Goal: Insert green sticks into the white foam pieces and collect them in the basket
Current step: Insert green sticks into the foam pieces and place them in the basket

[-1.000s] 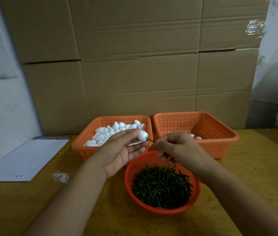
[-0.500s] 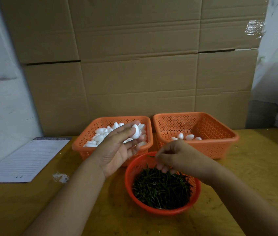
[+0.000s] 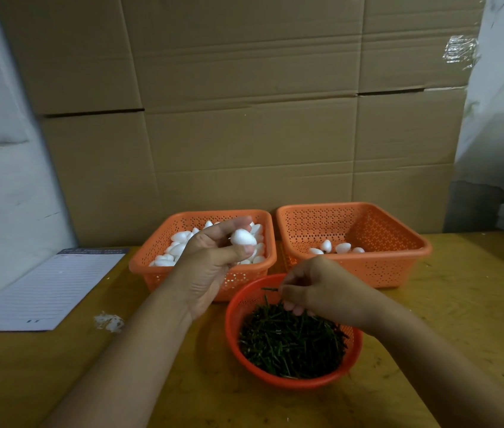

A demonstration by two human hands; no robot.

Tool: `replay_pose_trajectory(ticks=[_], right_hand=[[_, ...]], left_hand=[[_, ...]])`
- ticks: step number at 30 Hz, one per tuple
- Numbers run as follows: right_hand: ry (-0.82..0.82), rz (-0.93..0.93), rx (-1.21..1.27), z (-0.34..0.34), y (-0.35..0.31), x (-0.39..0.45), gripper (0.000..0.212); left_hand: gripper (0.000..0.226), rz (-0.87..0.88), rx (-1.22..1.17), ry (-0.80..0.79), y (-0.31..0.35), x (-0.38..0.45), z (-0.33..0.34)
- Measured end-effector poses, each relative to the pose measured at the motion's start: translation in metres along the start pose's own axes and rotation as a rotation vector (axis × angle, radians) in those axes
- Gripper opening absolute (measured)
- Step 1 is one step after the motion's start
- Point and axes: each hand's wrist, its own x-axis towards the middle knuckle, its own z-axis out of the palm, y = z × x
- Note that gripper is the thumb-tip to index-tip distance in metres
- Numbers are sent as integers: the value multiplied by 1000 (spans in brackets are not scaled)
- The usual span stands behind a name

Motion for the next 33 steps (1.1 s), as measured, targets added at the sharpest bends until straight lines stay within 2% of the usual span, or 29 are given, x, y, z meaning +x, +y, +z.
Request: replay_pose_trajectory(ticks=[6,10,18,25,29,33], right_hand=[[8,-8,-14,1,1,1,15],[9,-7,-32,1,1,1,15],[10,-12,-29,0,1,1,15],[11,-20,-40,0,2,2,15],[16,-25,-50,0,4,2,16],[13,-29,-46,1,5,3,16]], left_hand=[[43,15,-81,-20,-1,0,-1],[51,38,-23,-10,0,-1,3],[31,19,-24,-96,0,-5,7],[31,22,13,-143,2,-9,10],[33,-3,-12,-112,5,-9,11],[11,-39,-74,-82,7,-9,9]])
